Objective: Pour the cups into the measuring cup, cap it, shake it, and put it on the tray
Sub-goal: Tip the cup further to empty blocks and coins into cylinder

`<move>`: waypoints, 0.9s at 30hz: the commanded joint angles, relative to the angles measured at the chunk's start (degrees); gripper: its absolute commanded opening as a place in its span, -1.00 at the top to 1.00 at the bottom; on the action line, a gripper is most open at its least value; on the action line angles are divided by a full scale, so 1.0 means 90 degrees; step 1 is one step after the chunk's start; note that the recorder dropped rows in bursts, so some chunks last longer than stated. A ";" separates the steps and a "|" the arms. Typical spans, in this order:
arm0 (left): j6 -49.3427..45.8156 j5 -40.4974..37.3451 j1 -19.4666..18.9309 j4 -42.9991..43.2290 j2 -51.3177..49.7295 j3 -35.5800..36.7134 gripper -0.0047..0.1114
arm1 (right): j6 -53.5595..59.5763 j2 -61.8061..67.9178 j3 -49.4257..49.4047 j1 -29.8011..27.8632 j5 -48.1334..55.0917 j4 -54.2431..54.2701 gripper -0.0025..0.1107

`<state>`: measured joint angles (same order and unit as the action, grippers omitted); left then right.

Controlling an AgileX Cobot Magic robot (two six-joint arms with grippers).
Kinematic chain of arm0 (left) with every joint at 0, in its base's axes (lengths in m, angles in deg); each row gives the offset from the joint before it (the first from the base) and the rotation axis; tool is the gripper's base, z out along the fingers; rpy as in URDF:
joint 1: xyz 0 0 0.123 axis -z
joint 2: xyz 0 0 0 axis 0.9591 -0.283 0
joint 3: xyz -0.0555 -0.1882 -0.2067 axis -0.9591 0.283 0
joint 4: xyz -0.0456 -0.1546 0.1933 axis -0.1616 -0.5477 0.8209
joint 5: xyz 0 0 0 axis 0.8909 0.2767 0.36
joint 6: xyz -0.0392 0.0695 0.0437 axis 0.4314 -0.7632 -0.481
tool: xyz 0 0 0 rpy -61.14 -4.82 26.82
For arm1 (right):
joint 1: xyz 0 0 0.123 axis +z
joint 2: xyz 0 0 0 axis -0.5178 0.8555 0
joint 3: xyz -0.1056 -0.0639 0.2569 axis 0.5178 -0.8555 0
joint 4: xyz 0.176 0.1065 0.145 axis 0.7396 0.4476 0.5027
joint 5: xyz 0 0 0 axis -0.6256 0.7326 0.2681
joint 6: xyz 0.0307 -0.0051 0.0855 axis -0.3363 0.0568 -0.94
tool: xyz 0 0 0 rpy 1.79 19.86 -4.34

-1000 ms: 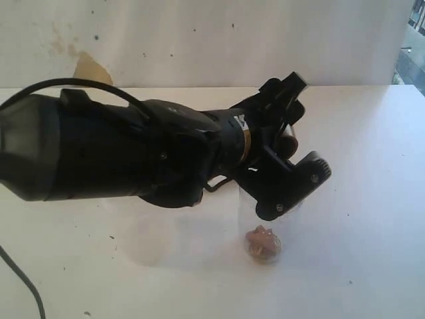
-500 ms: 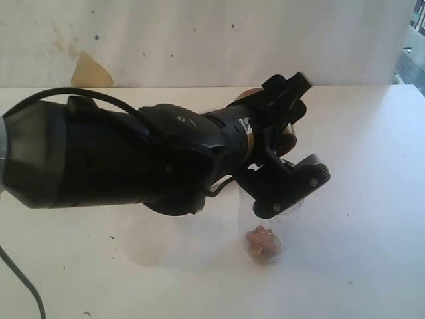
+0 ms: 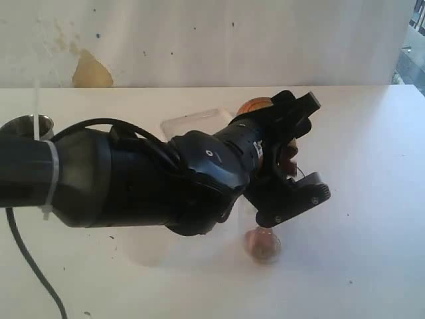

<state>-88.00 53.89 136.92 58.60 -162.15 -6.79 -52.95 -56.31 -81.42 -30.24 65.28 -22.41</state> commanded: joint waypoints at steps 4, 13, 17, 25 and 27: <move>0.0308 -0.0209 0.0023 0.0251 0.0060 -0.0171 0.92 | -0.0025 -0.0026 -0.0034 -0.0031 -0.0009 -0.0019 0.96; 0.0025 -0.0197 0.0023 0.0251 0.0060 -0.0266 0.92 | -0.0041 -0.0026 -0.0034 -0.0031 -0.0009 -0.0019 0.96; 0.0025 -0.0197 0.0023 0.0251 0.0060 -0.0266 0.92 | -0.0178 -0.0026 -0.0034 -0.0031 -0.0009 -0.0019 0.96; -0.0001 -0.0371 0.0125 0.0251 0.0060 -0.0266 0.92 | -0.0178 -0.0026 -0.0034 -0.0031 -0.0009 -0.0019 0.96; -0.0001 -0.0447 0.0220 0.0251 0.0060 -0.0266 0.92 | -0.0178 -0.0026 -0.0034 -0.0031 -0.0009 -0.0019 0.96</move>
<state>-88.10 51.60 137.63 60.08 -162.24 -8.64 -54.28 -56.31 -81.42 -30.24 65.28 -22.41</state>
